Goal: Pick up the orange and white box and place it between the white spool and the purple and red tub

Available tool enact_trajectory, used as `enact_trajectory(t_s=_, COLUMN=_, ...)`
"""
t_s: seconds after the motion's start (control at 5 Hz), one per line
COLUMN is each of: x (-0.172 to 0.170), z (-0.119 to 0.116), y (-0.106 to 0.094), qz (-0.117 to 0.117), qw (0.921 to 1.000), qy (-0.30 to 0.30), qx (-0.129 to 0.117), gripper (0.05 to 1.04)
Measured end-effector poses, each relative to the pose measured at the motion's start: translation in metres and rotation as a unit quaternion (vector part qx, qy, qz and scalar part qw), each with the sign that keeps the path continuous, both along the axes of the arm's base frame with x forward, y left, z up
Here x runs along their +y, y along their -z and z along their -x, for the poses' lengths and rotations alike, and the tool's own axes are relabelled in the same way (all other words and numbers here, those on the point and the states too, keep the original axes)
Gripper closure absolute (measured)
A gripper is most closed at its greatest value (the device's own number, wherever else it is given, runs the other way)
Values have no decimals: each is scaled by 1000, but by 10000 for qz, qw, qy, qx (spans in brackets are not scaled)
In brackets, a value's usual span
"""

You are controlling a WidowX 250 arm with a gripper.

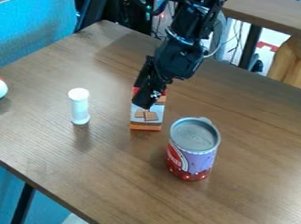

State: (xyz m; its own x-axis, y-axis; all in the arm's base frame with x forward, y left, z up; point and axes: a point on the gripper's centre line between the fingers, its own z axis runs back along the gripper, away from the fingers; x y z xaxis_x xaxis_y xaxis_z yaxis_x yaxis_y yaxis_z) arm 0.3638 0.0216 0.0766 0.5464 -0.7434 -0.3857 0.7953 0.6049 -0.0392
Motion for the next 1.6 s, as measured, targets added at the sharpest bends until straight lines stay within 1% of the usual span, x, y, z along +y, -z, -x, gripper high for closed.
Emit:
enact_trajectory(t_s=0.2, x=5, z=10, y=-4, qz=179, qw=9993, qy=-316, qx=-66, gripper=93)
enact_trajectory(t_s=0.4, x=22, z=19, y=-34, qz=405, qw=9938, qy=-930, qx=-459, gripper=75)
enact_trajectory(t_s=0.6, x=41, z=32, y=-44, qz=471, qw=9867, qy=-1434, qx=-602, gripper=80)
enact_trajectory(t_s=0.8, x=69, z=44, y=-46, qz=371, qw=9719, qy=-2234, qx=-645, gripper=83)
enact_trajectory(t_s=1.0, x=94, z=60, y=-39, qz=268, qw=9446, qy=-3219, qx=-586, gripper=83)
enact_trajectory(t_s=1.2, x=124, z=69, y=-36, qz=465, qw=8920, qy=-4418, qx=-834, gripper=83)
enact_trajectory(t_s=1.4, x=136, z=74, y=-36, qz=378, qw=8752, qy=-4745, qx=-868, gripper=83)
enact_trajectory(t_s=1.6, x=138, z=81, y=-39, qz=158, qw=8754, qy=-4726, qx=-1003, gripper=83)
